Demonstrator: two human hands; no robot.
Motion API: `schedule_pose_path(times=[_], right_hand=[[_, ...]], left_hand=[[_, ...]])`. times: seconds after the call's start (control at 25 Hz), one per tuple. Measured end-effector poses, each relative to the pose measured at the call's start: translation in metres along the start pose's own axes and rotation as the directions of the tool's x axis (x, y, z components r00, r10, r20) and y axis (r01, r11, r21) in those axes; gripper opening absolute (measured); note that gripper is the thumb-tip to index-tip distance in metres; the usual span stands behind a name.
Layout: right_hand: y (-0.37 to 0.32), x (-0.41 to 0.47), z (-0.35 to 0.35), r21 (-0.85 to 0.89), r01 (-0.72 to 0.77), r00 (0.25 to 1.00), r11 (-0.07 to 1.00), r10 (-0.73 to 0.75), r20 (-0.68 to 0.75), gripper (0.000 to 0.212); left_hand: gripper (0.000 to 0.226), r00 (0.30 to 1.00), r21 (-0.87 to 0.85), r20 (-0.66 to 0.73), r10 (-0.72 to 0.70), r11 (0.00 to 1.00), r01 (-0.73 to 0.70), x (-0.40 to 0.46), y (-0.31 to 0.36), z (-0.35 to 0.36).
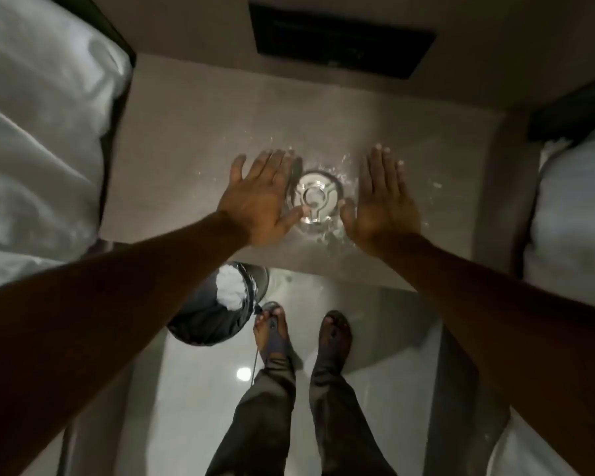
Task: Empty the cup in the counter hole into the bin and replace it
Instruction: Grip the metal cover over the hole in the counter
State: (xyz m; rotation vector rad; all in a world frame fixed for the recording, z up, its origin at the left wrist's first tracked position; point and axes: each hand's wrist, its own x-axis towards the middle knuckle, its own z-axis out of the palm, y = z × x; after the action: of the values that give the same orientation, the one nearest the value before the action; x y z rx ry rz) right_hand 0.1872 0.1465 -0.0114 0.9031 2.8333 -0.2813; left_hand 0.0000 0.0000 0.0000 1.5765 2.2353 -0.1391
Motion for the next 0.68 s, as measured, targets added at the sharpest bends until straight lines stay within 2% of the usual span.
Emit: schedule_pose_path(times=[0.16, 0.36, 0.44, 0.68], right_hand=[[0.001, -0.004, 0.039, -0.045, -0.032, 0.996, 0.998, 0.035, 0.079, 0.088], [0.003, -0.013, 0.065, -0.01, -0.038, 0.999, 0.999, 0.038, 0.039, 0.082], [0.003, -0.014, 0.071, -0.004, -0.034, 0.999, 0.999, 0.034, 0.039, 0.082], [0.006, -0.012, 0.083, 0.0, -0.036, 0.999, 0.999, 0.036, 0.002, 0.08]], left_hand=[[0.094, 0.997, 0.013, -0.067, 0.035, 0.999, -0.034, 0.009, 0.008, 0.034], [0.092, 0.985, -0.045, -0.145, 0.098, 0.993, -0.106, 0.01, 0.014, 0.051], [0.088, 0.984, -0.055, -0.135, 0.118, 0.99, -0.127, 0.008, 0.015, 0.052], [0.068, 0.975, -0.076, -0.154, 0.159, 0.982, -0.172, 0.012, 0.012, 0.052]])
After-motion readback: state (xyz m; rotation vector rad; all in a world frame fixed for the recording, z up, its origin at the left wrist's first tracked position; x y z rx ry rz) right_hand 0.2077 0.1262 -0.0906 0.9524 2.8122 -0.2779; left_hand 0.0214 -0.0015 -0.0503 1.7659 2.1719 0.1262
